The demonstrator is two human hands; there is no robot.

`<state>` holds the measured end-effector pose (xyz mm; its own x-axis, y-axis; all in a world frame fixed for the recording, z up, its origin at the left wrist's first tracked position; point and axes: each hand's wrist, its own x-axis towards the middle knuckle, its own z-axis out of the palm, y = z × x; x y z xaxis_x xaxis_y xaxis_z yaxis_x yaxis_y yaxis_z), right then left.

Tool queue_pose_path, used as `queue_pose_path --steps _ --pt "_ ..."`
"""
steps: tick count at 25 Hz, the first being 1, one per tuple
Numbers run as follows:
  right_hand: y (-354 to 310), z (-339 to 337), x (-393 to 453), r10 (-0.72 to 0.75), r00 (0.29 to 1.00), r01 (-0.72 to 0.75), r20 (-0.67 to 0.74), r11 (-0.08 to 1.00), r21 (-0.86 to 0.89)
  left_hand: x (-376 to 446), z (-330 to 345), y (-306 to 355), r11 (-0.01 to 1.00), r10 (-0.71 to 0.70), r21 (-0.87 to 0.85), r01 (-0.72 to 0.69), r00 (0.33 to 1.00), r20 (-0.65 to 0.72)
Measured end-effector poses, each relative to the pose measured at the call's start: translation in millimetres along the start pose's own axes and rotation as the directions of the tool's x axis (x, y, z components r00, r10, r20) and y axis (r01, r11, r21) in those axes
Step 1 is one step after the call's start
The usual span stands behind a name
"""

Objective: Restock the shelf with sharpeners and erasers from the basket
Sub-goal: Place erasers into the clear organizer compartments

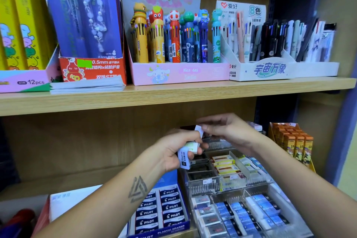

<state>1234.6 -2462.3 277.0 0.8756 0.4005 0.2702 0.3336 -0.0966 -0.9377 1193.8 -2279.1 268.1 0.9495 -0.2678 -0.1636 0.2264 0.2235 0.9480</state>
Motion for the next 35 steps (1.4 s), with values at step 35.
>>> queue_pose_path --steps 35 --pt "5.5 -47.8 -99.1 0.264 0.880 -0.252 -0.396 0.964 0.082 4.7 110.0 -56.5 0.950 0.238 0.241 -0.197 0.959 -0.155"
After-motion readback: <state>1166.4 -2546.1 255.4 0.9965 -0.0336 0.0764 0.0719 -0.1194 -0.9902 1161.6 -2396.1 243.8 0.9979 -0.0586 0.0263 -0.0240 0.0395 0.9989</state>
